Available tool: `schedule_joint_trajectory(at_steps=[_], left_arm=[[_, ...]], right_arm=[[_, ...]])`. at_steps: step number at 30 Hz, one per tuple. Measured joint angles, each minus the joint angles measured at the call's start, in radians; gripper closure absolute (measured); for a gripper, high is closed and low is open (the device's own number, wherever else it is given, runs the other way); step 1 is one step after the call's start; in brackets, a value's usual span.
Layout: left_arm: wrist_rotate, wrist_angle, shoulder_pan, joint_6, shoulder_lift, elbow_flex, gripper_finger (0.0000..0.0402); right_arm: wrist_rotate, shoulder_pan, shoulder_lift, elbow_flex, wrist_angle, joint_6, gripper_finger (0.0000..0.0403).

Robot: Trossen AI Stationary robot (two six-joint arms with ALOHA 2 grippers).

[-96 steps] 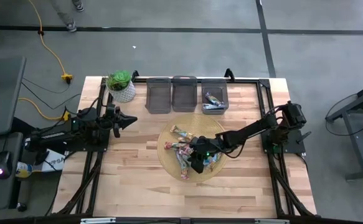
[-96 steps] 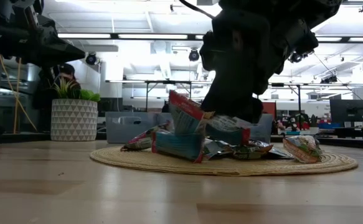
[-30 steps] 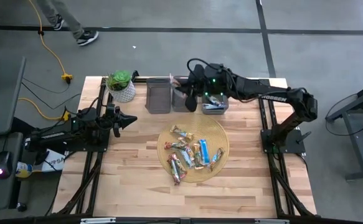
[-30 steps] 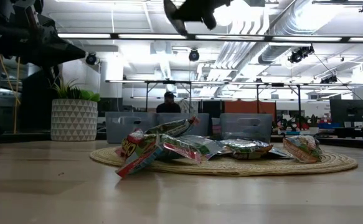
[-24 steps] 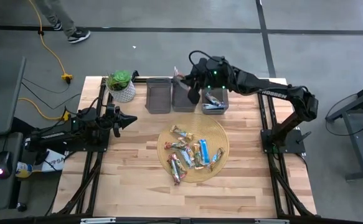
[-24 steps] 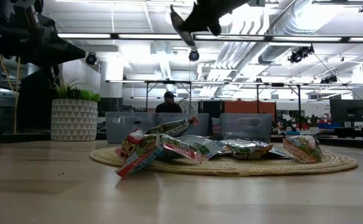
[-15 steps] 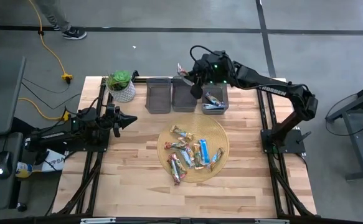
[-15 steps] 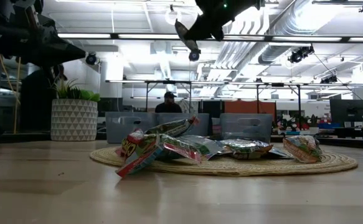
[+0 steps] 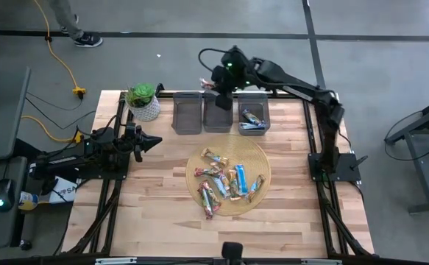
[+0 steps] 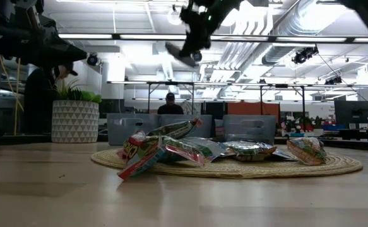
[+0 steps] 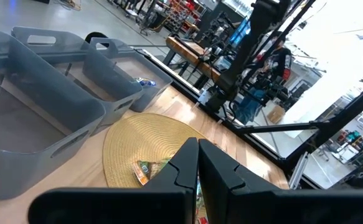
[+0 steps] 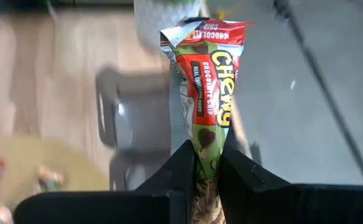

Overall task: Pick and place Granola Bars by type
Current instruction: Put the red granola bar into the middle black bin

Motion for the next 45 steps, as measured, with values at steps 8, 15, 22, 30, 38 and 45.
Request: schedule_joint_trajectory(at_steps=[8, 15, 22, 30, 38, 45], left_arm=[[0.001, -0.001, 0.0, 0.0, 0.0, 0.0, 0.0392], [0.002, -0.002, 0.0, 0.0, 0.0, 0.0, 0.0392], [0.005, -0.003, 0.0, 0.0, 0.0, 0.0, 0.0392], [0.004, -0.007, 0.0, 0.0, 0.0, 0.0, 0.0392], [0.004, -0.007, 0.0, 0.0, 0.0, 0.0, 0.0392], [0.004, -0.007, 0.0, 0.0, 0.0, 0.0, 0.0392]], right_arm=[[-0.033, -0.015, 0.137, -0.012, -0.057, -0.018, 0.0359], [-0.061, -0.006, 0.227, -0.016, -0.116, -0.057, 0.0359], [-0.07, -0.004, 0.268, -0.016, -0.127, -0.065, 0.0359], [-0.086, -0.006, 0.266, -0.016, -0.142, -0.075, 0.0344], [-0.073, -0.006, 0.266, -0.015, -0.147, -0.062, 0.029], [-0.136, 0.035, 0.202, -0.011, -0.133, -0.049, 0.0254]])
